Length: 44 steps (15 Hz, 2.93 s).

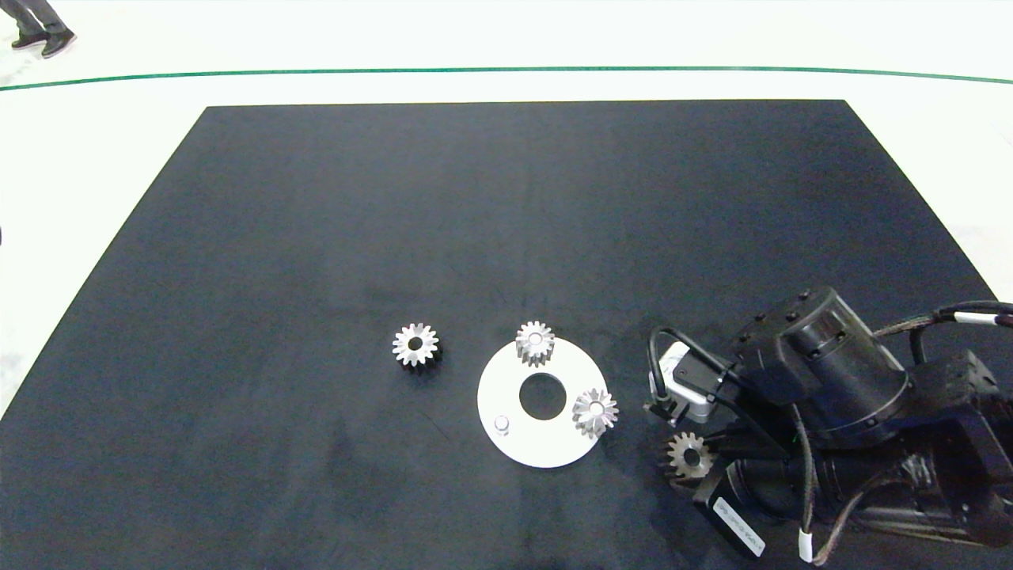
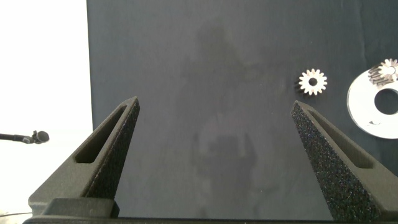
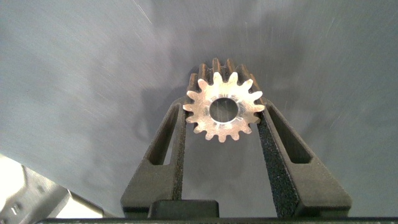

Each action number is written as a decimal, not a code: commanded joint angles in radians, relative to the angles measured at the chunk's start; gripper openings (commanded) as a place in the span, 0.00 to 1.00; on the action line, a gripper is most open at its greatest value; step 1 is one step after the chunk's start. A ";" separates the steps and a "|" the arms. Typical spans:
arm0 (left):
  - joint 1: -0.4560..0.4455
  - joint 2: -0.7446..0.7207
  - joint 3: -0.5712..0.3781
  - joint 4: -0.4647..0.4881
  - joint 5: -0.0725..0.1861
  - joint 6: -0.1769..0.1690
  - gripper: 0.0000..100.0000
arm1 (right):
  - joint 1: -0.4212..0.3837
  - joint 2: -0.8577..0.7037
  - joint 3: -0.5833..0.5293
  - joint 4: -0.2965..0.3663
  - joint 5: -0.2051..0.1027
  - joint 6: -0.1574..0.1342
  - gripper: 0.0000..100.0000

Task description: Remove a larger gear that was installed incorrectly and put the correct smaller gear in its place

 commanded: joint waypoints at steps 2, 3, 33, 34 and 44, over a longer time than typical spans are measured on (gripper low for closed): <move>0.000 -0.007 -0.002 0.005 0.002 -0.001 1.00 | 0.097 -0.045 -0.107 -0.038 -0.004 -0.061 0.28; 0.000 -0.007 -0.003 0.005 0.004 -0.001 1.00 | 0.105 -0.034 -0.157 -0.022 -0.004 -0.081 0.28; 0.000 -0.037 -0.011 0.001 0.002 0.010 1.00 | 0.210 0.443 -0.818 0.378 0.034 -0.188 0.28; 0.000 -0.037 -0.011 0.001 0.002 0.010 1.00 | 0.210 0.445 -0.818 0.378 0.033 -0.190 0.28; 0.000 -0.034 -0.009 -0.005 0.002 0.010 1.00 | 0.207 0.465 -0.818 0.380 0.028 -0.191 0.28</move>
